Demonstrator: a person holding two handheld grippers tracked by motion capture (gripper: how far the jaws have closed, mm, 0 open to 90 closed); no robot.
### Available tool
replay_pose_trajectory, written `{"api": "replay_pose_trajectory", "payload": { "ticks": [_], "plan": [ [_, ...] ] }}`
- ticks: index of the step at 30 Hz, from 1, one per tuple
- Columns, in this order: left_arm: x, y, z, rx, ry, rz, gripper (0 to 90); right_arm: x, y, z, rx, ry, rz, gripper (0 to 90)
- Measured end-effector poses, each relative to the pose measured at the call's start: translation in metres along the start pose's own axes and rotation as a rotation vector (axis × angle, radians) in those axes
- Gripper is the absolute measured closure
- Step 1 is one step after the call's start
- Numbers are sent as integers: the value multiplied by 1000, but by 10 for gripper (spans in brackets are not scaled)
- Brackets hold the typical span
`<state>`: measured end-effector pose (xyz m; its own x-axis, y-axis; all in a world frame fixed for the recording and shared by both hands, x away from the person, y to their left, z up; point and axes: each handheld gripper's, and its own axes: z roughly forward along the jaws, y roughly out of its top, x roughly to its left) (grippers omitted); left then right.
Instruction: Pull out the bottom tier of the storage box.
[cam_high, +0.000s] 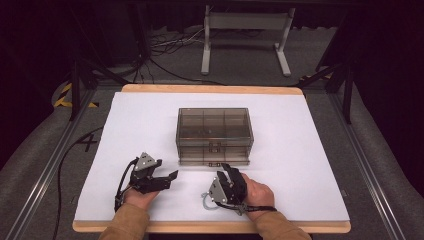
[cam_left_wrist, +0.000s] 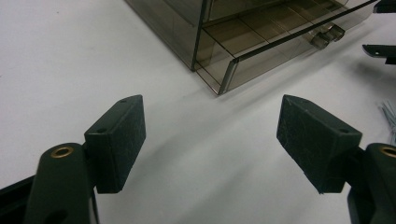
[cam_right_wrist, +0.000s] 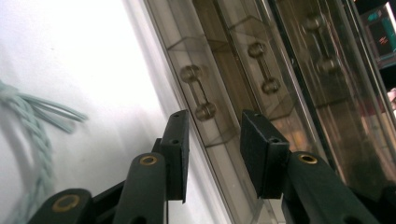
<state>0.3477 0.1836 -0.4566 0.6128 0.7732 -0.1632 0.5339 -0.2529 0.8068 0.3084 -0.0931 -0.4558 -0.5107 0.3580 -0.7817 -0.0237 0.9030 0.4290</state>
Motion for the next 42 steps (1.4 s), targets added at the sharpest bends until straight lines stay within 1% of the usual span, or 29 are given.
{"api": "replay_pose_trajectory", "payload": {
  "ticks": [2, 6, 7, 8, 9, 12, 13, 14, 15, 17, 25, 28, 29, 32, 33, 34, 35, 36, 37, 39, 42],
  "plan": [
    [0, 0, 0, 0, -2, -2, 246, -3, -3, -1, -3, 9, 28, 632],
    [0, 0, 0, 0, 2, 0, 246, -9, -10, -2, -12, 51, 103, 633],
    [0, 0, 0, 0, 2, -1, 246, -10, -11, -2, -21, 65, 116, 633],
    [0, 0, 0, 0, 1, -2, 246, -11, -13, -2, -26, 78, 141, 632],
    [0, 0, 0, -1, 1, -2, 246, -12, -14, -2, -30, 83, 151, 632],
    [0, 0, 0, -1, -1, 0, 246, -14, -19, -2, -35, 106, 203, 630],
    [0, 0, 0, -5, -1, 0, 245, -15, -22, -2, -39, 128, 241, 631],
    [0, 0, 0, -5, -1, 2, 244, -16, -24, -2, -39, 136, 261, 630],
    [0, 0, 0, -5, -3, 3, 244, -16, -24, -2, -39, 136, 261, 630],
    [0, 0, 0, -6, -4, 3, 244, -17, -30, 0, -46, 167, 319, 627],
    [1, 2, 2, -10, -10, -9, 244, -30, -43, -2, -100, 246, 493, 600],
    [1, 2, 3, -11, -9, -8, 244, -32, -45, -1, -109, 271, 524, 582],
    [1, 3, 3, -10, -11, -9, 244, -33, -46, -1, -117, 279, 526, 573],
    [1, 3, 4, -13, -12, -9, 244, -34, -47, -1, -124, 287, 546, 507],
    [1, 3, 4, -15, -14, -9, 244, -35, -48, -1, -125, 286, 564, 487],
    [1, 3, 4, -13, -13, -10, 244, -38, -50, -2, -130, 289, 608, 453],
    [1, 4, 4, -13, -12, -9, 244, -38, -50, -2, -130, 289, 608, 453],
    [1, 4, 4, -14, -12, -10, 244, -42, -52, -1, -129, 328, 652, 453],
    [1, 4, 5, -14, -13, -10, 244, -42, -52, -1, -129, 328, 652, 453],
    [1, 4, 5, -15, -13, -10, 244, -44, -55, -1, -141, 345, 680, 440],
    [1, 4, 5, -15, -12, -10, 244, -45, -56, -1, -145, 359, 685, 438]
  ]
}}
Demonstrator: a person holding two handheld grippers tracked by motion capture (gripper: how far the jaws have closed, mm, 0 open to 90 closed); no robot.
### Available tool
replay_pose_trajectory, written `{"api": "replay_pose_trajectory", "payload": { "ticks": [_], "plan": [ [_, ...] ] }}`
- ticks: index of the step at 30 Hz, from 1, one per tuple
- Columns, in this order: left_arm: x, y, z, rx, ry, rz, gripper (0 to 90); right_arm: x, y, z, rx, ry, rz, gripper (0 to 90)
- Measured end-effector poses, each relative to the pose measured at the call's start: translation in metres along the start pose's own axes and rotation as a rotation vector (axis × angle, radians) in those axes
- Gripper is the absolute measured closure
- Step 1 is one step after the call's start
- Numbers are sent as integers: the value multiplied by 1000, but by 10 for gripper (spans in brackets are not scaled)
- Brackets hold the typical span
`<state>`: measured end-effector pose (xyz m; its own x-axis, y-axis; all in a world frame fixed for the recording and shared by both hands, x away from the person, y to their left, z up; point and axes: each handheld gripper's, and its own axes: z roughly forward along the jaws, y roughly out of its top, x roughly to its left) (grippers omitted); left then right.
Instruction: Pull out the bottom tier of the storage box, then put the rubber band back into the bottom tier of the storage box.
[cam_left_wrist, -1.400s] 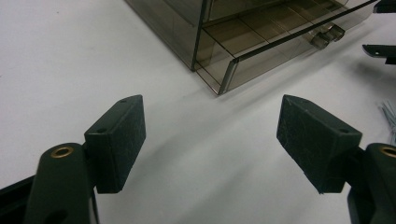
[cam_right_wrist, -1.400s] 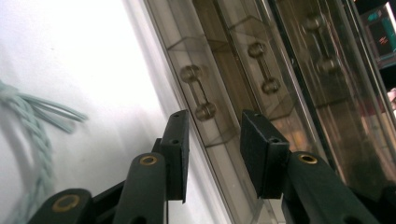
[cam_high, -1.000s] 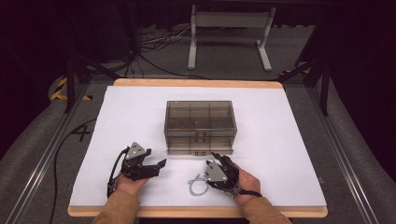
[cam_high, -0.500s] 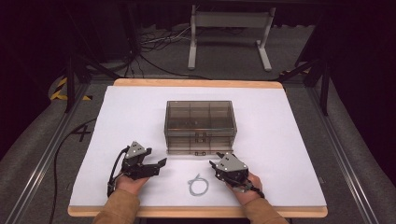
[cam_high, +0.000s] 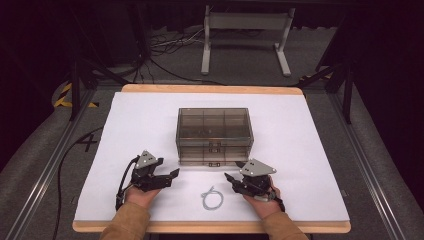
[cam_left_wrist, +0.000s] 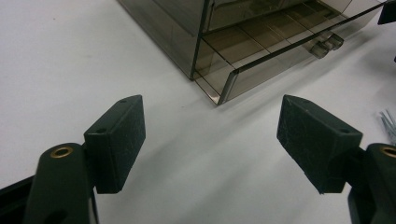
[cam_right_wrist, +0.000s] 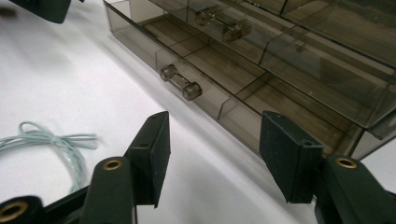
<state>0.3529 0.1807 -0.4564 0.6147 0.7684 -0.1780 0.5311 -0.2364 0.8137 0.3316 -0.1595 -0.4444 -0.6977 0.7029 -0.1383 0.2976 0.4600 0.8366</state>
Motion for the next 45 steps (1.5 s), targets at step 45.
{"api": "replay_pose_trajectory", "payload": {
  "ticks": [45],
  "plan": [
    [-1, -1, -2, 2, -8, 18, 240, -38, 39, 5, 168, 236, -75, 630]
  ]
}}
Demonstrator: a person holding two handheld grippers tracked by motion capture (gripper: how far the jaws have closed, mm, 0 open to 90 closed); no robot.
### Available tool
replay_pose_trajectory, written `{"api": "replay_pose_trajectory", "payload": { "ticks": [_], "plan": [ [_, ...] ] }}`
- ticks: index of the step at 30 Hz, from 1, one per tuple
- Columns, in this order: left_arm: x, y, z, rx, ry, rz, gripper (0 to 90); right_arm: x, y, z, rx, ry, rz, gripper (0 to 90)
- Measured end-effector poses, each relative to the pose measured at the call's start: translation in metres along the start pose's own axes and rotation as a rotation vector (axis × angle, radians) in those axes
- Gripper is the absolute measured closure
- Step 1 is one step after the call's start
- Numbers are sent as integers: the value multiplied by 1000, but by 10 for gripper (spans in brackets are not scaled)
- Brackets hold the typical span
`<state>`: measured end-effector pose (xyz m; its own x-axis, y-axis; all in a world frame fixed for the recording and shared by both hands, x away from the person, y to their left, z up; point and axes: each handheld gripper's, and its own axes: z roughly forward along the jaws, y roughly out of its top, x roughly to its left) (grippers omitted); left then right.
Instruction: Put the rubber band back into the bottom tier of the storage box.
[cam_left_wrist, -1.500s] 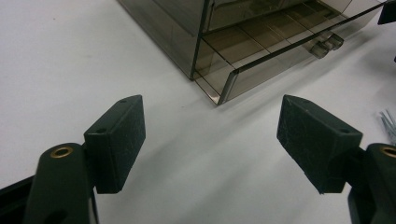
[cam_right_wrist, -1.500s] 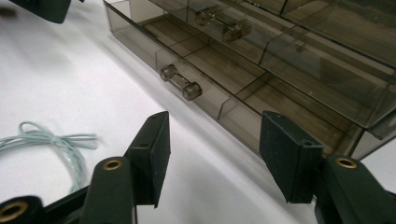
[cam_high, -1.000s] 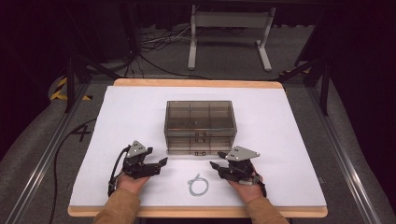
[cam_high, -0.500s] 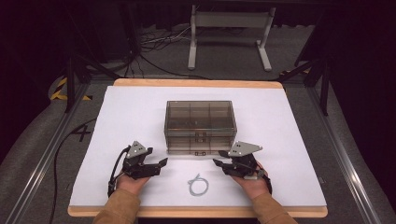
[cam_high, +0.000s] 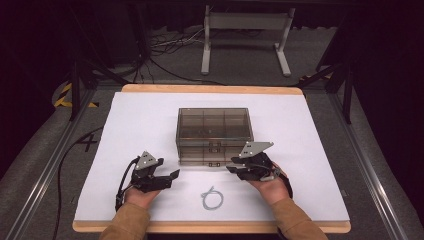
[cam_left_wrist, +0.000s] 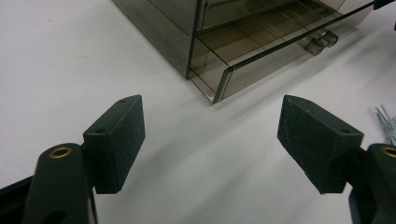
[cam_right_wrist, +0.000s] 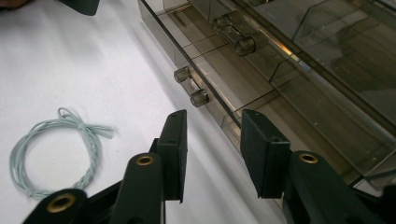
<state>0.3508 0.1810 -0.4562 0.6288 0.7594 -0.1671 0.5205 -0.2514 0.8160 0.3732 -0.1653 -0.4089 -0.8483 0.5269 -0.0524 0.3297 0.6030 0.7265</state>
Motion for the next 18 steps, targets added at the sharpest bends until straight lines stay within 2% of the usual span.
{"api": "replay_pose_trajectory", "payload": {
  "ticks": [5, 18],
  "plan": [
    [0, 0, 0, 0, 0, -1, 240, -5, 5, 1, 28, -13, -46, 651],
    [0, 0, 0, 2, 1, 0, 241, -13, 9, 10, 115, -40, -107, 664]
  ]
}}
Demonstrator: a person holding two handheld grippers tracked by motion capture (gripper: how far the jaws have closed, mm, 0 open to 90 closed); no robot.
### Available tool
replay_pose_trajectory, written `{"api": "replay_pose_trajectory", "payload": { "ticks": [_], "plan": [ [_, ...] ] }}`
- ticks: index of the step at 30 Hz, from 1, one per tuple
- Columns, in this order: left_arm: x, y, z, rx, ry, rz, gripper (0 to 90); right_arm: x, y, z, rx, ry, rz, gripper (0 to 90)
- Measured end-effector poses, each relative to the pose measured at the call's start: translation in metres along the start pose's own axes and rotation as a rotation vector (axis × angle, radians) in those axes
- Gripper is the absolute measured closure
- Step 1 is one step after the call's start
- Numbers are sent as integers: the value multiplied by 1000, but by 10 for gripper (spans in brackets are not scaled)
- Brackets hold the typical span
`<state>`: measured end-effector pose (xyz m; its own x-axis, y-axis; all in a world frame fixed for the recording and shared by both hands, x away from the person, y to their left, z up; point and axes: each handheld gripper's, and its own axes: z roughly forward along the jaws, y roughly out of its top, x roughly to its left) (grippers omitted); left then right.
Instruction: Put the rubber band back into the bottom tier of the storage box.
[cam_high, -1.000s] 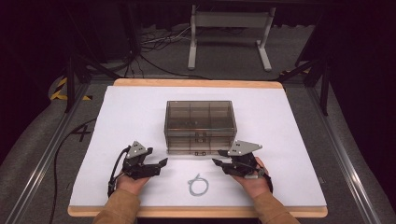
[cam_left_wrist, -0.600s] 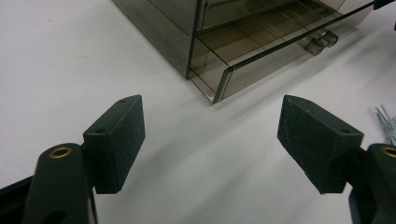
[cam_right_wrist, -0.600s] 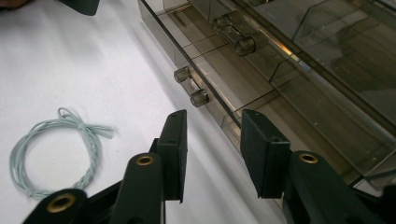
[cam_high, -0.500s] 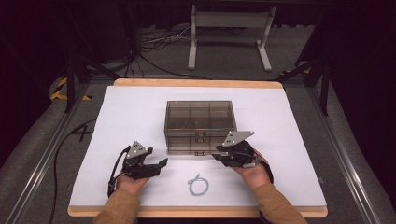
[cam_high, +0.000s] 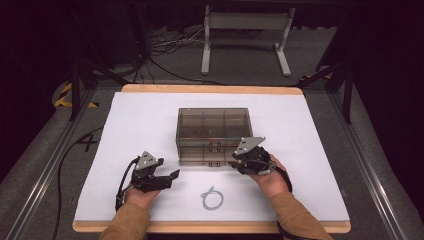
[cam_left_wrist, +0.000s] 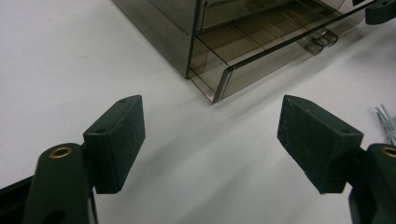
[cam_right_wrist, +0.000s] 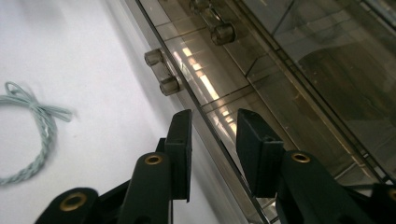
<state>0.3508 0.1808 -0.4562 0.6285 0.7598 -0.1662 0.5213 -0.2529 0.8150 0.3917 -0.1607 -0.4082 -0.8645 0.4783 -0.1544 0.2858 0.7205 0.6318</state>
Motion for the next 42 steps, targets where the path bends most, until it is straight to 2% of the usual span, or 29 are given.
{"api": "replay_pose_trajectory", "payload": {
  "ticks": [8, 15, 23, 42],
  "plan": [
    [0, 0, 0, 0, -1, 0, 241, -3, 0, 7, 28, 27, -15, 664],
    [0, 0, 0, 0, 0, 0, 241, -2, -1, 11, 44, 18, -22, 671],
    [0, 0, 0, 0, -1, -2, 241, -1, -1, 9, 50, 23, -19, 711],
    [0, 0, 0, -1, -3, -4, 241, 11, 3, 2, 114, 38, -81, 760]
  ]
}}
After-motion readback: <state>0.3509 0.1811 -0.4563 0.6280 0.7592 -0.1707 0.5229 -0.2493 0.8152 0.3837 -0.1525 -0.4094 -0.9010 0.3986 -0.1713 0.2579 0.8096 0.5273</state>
